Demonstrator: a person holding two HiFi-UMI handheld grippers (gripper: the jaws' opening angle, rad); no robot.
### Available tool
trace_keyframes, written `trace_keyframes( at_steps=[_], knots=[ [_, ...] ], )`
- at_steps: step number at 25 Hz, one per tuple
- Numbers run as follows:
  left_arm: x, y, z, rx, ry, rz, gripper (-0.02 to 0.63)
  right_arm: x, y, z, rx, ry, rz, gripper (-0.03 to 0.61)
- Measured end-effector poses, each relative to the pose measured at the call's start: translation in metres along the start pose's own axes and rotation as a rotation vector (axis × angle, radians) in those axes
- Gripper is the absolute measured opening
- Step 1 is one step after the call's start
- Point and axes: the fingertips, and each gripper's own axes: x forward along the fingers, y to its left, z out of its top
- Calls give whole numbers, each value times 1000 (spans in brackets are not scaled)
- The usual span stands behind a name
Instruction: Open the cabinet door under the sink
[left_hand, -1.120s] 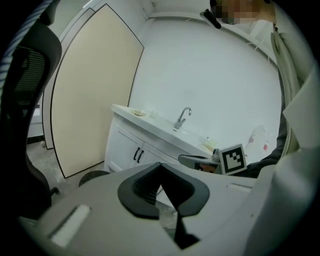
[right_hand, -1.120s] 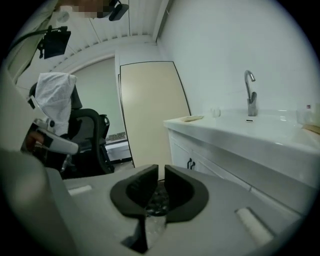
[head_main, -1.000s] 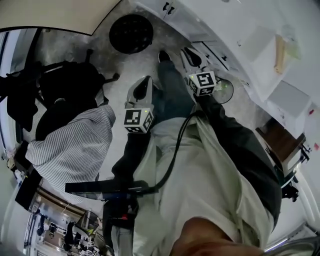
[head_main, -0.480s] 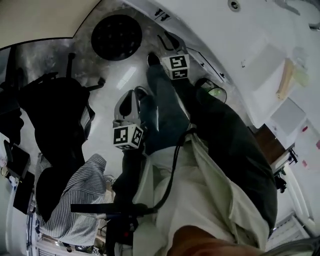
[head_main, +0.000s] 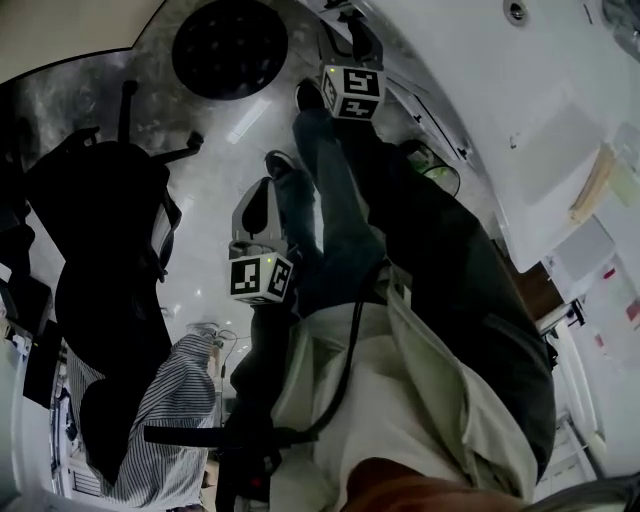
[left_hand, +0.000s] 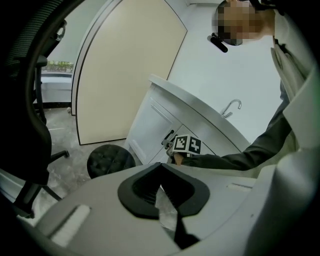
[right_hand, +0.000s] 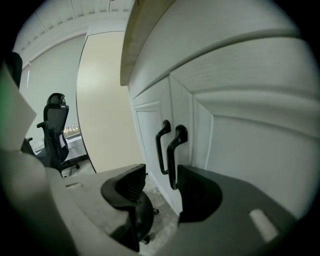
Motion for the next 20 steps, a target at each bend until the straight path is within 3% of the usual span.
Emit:
trace_keyframes(
  at_steps=[5,8,12,20],
  knots=[
    [1,7,-6,-24,15,28,6,10,-4,0,-15,35,-115,178],
    [0,11,-6,-32,10,41,6,9,-18,-1,16,23,-190,60],
    [-5,16,-11,-48,4,47,6,9,-20,-1,84,1,-167,51],
    [-24,16,-30,-59,-1,19,6,1,4,-13,-3,51,-105,46]
  ],
)
